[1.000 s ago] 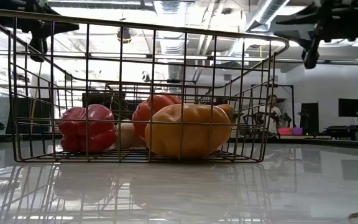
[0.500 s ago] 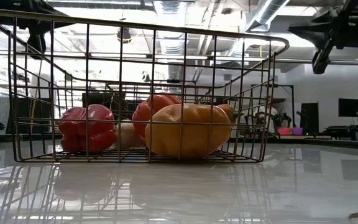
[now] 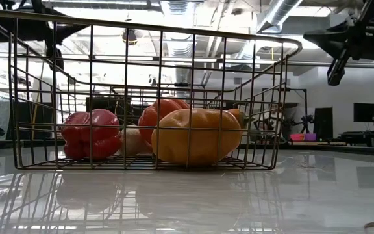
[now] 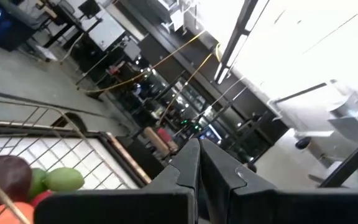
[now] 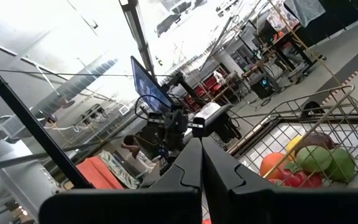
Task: Sort produce into baskets
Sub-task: Return to Home Position
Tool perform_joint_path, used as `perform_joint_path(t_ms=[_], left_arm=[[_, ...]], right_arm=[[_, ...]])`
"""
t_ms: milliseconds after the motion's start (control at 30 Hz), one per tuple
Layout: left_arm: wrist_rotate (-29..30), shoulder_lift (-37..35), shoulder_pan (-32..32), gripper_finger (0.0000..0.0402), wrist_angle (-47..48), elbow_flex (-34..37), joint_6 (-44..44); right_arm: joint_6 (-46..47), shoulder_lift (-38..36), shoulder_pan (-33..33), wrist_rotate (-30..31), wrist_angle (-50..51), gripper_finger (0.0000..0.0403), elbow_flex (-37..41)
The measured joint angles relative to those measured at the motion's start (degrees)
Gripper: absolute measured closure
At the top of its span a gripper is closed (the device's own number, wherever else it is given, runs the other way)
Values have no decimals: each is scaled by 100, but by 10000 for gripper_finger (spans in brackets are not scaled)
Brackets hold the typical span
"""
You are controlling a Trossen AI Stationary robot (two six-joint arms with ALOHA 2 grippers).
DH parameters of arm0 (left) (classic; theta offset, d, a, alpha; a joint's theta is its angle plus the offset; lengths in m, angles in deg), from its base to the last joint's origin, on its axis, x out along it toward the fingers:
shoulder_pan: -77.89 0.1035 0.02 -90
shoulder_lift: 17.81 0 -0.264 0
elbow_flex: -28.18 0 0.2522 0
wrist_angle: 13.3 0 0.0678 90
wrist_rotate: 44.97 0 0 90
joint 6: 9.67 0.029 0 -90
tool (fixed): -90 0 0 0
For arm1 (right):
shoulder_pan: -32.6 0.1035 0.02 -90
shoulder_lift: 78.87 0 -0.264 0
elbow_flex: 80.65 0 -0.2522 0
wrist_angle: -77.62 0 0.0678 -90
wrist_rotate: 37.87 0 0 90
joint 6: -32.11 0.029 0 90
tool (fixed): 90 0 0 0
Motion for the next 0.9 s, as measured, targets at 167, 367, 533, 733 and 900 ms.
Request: perform_joint_path(t_ms=[167, 367, 533, 733, 900], left_arm=[[36, 70, 0, 401, -481, 309, 19], [152, 72, 0, 401, -984, 649, 16], [310, 70, 0, 401, -964, 647, 277], [551, 70, 0, 401, -352, 649, 703], [1004, 70, 0, 401, 880, 651, 255]], right_arm=[[-26, 0, 0, 0, 5, 377, 4], [-66, 0, -62, -2, 8, 376, 7], [-67, 0, -193, -2, 27, 378, 11], [-254, 0, -373, -2, 294, 376, 13], [-310, 0, -533, -2, 720, 376, 13]])
